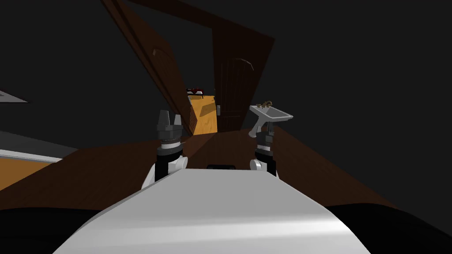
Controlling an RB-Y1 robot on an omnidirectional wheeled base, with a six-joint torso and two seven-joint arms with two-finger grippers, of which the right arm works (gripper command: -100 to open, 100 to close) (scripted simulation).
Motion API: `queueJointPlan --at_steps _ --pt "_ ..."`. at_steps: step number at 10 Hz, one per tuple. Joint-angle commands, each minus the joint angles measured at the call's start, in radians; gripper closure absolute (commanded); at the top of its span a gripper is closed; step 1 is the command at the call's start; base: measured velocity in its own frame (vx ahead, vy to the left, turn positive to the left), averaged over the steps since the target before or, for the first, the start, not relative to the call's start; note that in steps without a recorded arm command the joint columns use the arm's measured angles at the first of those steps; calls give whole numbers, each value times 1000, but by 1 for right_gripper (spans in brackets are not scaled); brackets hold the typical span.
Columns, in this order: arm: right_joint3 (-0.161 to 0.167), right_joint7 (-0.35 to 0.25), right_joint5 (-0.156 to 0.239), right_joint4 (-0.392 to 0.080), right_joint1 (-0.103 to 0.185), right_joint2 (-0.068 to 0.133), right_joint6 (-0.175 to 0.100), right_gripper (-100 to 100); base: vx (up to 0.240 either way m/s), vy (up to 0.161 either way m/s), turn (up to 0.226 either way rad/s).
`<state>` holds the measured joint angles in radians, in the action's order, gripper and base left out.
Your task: Push the door open
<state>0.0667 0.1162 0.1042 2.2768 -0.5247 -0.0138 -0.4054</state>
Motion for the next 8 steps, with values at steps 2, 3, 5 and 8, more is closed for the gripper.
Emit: queueJointPlan --at_steps 2,3,5,8 --pt "20 -7 0 -30 21 10 2 -100 150 18 -77" --pt "30 -11 -1 -45 31 14 3 -100 149 40 -69" --pt "54 -20 -1 -82 56 24 5 -100 173 37 -90" --pt "103 -38 -2 -154 105 41 9 -100 205 76 -137"
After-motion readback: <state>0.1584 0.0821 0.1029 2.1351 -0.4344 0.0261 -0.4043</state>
